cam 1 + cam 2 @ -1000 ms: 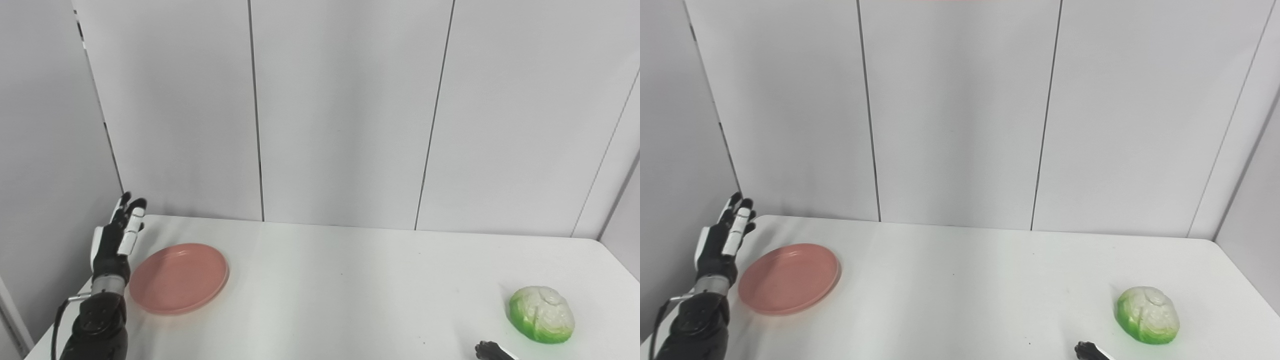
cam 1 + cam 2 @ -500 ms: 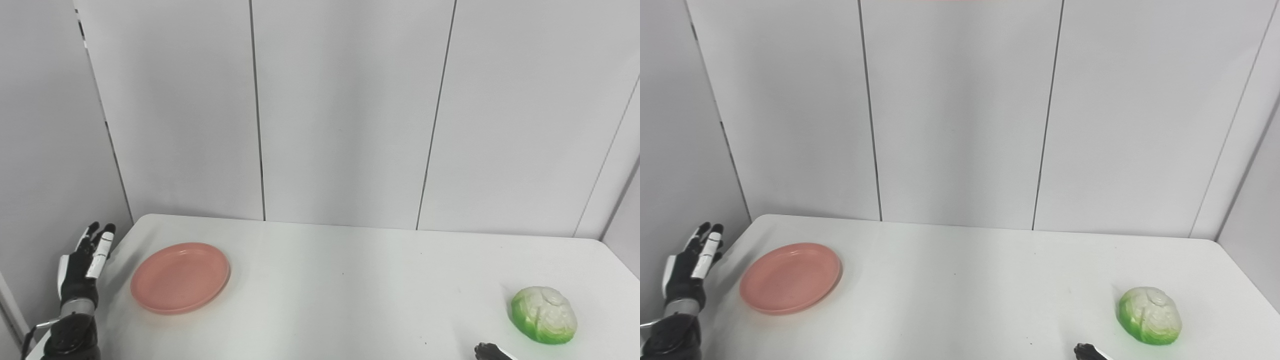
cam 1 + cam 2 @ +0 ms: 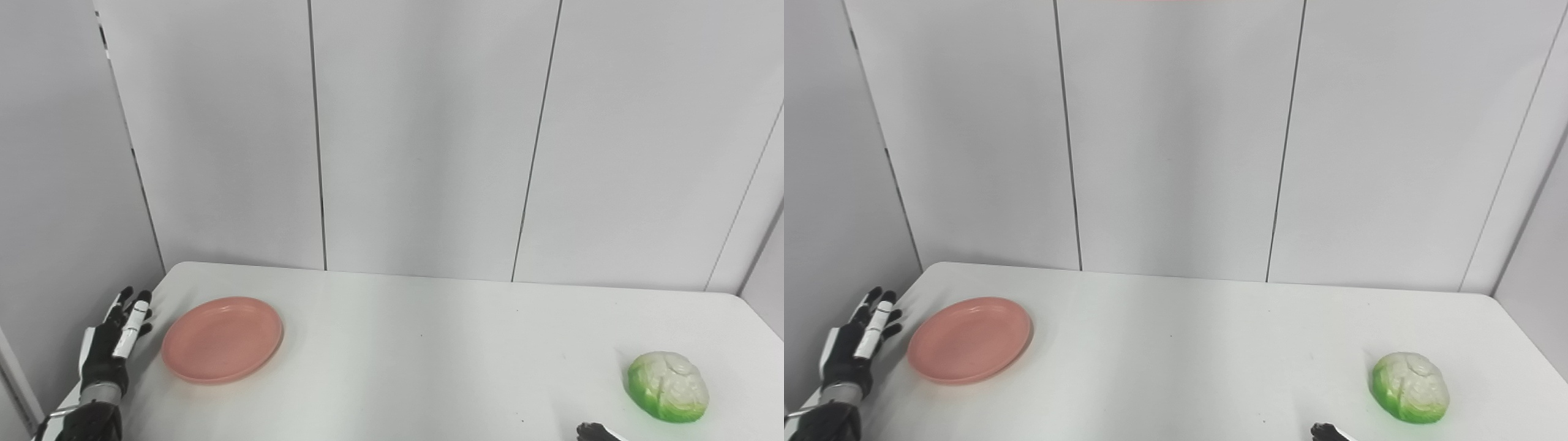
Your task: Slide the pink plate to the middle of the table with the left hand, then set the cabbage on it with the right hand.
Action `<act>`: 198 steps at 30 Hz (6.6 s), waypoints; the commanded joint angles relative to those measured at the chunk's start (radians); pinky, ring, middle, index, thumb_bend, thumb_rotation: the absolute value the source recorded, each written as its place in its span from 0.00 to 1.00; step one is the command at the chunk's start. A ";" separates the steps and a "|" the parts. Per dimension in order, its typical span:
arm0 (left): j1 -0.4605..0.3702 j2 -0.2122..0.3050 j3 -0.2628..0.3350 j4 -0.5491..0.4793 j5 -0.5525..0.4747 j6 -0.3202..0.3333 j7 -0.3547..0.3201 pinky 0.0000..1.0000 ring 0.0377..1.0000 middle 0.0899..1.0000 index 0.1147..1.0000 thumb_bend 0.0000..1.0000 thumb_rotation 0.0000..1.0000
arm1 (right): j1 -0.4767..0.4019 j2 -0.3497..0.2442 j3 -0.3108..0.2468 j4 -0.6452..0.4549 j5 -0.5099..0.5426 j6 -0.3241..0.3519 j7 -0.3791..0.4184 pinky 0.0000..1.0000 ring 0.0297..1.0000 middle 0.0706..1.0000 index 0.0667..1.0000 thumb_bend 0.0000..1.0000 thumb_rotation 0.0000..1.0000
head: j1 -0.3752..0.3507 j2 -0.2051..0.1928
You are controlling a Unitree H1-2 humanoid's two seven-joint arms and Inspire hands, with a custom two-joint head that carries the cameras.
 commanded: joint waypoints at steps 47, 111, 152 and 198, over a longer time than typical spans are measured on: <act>0.027 -0.143 -0.083 -0.382 -0.054 0.239 -0.146 0.75 0.83 0.85 0.87 0.76 0.78 | -0.001 0.028 0.080 0.004 -0.090 0.011 -0.056 0.71 0.77 0.78 0.73 0.49 0.87 | -0.035 0.021; 0.176 -0.477 -0.168 -0.768 -0.117 0.551 -0.139 0.87 0.87 0.87 0.82 0.83 0.80 | -0.053 0.201 0.231 -0.049 -0.313 0.190 -0.220 0.75 0.80 0.82 0.78 0.82 0.94 | -0.566 0.231; 0.205 -0.519 -0.209 -0.828 -0.085 0.577 -0.096 0.85 0.84 0.83 0.80 0.78 0.79 | -0.557 -0.395 0.002 -0.456 -0.812 0.728 0.245 0.67 0.89 0.91 0.84 1.00 0.41 | -0.506 0.203; 0.231 -0.535 -0.224 -0.864 -0.084 0.629 -0.080 0.83 0.86 0.85 0.81 0.77 0.82 | -0.795 -0.513 0.322 0.213 -0.901 0.930 0.626 0.62 0.84 0.93 0.84 1.00 0.27 | -0.467 0.227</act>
